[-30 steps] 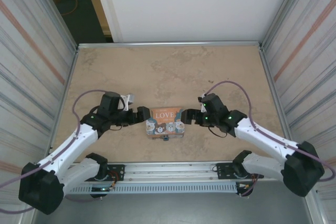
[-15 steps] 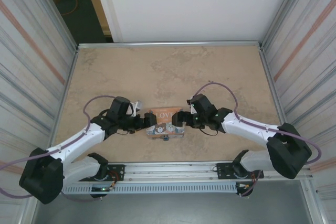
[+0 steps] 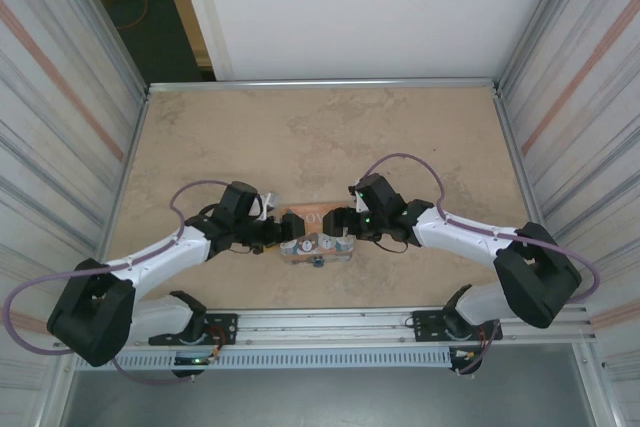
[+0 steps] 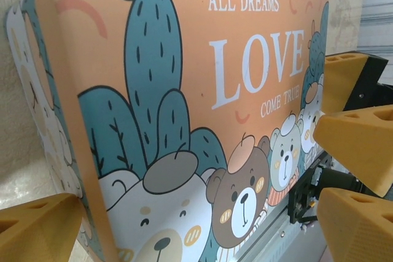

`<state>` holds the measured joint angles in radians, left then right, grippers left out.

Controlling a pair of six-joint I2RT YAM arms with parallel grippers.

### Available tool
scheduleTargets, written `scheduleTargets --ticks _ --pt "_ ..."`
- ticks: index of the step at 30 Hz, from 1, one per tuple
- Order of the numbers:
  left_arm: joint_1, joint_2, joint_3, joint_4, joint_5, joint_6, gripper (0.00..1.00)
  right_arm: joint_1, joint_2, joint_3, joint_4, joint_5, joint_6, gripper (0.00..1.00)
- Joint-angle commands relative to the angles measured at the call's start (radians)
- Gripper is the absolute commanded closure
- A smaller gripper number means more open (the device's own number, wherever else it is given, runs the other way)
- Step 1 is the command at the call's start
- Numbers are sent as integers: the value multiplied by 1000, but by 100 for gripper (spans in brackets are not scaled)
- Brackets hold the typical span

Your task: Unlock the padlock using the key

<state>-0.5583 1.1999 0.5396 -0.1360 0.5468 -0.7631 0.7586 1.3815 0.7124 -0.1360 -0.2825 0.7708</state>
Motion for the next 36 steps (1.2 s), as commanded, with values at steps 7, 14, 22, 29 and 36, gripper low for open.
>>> scheduleTargets --ticks 7,14,22,29,36 --pt "52 80 107 54 0 59 1 0 40 76 24 -23 -8 17" --pt "112 175 186 62 44 112 1 -25 70 109 45 -11 -14 17" --pt "150 294 278 94 77 138 1 -73 128 162 81 -23 -26 17" --pt "180 411 394 88 100 163 1 -93 185 207 91 -38 -39 17" --pt "198 503 464 91 112 165 1 -112 200 214 90 -6 -41 16"
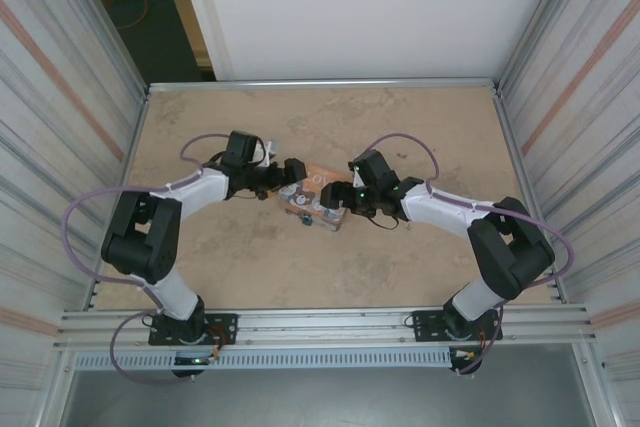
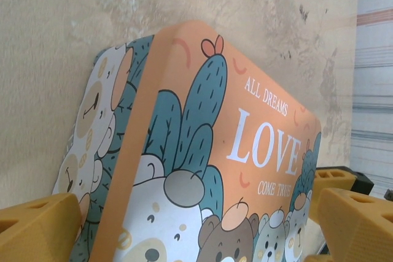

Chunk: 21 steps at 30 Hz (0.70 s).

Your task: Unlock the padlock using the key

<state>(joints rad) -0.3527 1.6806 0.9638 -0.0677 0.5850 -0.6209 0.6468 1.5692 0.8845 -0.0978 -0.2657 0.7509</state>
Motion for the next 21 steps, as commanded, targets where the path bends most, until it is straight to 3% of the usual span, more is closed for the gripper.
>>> scheduleTargets --ticks 1,11,12,19,21 --pt "-6 27 45 20 74 26 1 -1 13 42 47 -18 -23 15" --pt "54 -7 64 -29 54 61 1 -14 -63 33 -47 74 -59 9" --pt "64 -18 67 -41 54 70 1 -18 -79 33 -69 90 -66 1" --pt "115 -169 16 -90 34 123 1 -63 -224 6 -255 188 -107 0" --pt "116 -239 -25 -87 25 136 1 -86 -267 -5 -329 211 -119 4"
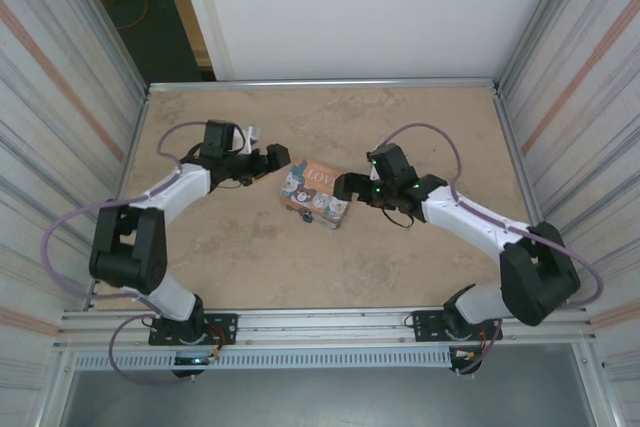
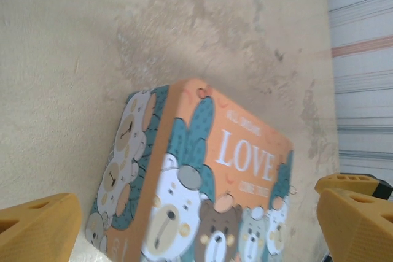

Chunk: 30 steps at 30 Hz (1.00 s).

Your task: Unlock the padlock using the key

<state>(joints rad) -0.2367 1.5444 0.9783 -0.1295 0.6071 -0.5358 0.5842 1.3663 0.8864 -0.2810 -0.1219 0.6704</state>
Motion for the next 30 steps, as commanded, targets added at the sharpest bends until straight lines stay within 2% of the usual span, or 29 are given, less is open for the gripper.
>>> scheduleTargets --ticks 1,6,9,17,22,30 --pt "0 -142 -65 -24 -2 54 1 -38 -87 -13 -189 80 -48 7" --pt "0 -339 -197 -18 -42 46 1 -137 -161 -44 -385 94 -86 16" --pt "0 -461 -274 -24 -82 38 1 -197 -173 -58 -472 96 -111 25" --pt "0 -754 -427 -92 -186 5 1 -277 -107 -63 -506 47 -160 43" --pt "0 -813 -477 -108 -216 -11 1 -292 7 -27 -501 36 -185 56" --pt "0 -780 -475 -101 -215 -4 1 -305 131 11 -475 29 -192 74"
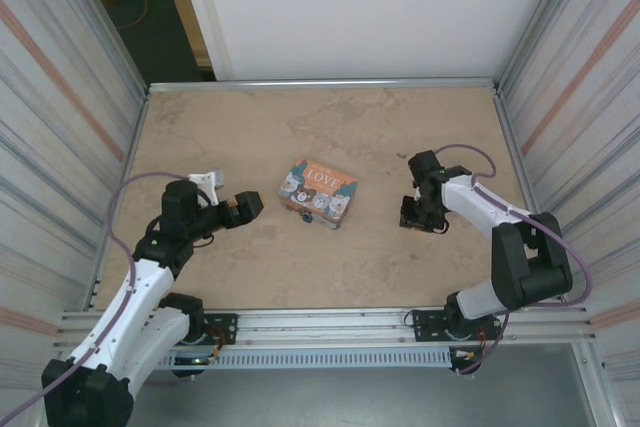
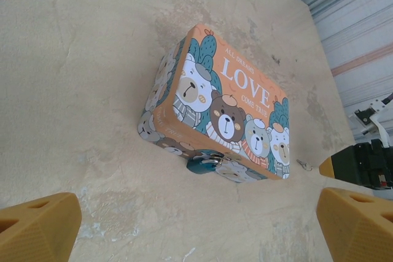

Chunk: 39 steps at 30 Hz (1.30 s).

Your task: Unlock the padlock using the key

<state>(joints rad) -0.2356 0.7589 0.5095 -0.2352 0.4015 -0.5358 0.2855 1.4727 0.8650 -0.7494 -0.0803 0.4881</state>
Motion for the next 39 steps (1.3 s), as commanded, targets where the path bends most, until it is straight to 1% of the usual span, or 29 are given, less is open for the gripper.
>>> scheduleTargets --ticks 1,24,29,32,35,39 --pt "-1 11 -5 8 -9 -3 1 -6 36 36 -4 -12 -9 75" --pt "-1 19 7 2 -4 -5 1 -11 201 65 -1 48 -23 88" --pt "-1 17 11 -1 -4 -2 1 -16 210 55 19 55 -27 94" --pt "-1 15 17 -6 -4 3 1 -17 195 53 30 58 -31 100" --pt "-1 6 21 1 6 15 1 -14 143 38 58 57 -35 100" --pt "-1 -14 29 45 60 33 1 -13 1 -28 171 -11 -32 100"
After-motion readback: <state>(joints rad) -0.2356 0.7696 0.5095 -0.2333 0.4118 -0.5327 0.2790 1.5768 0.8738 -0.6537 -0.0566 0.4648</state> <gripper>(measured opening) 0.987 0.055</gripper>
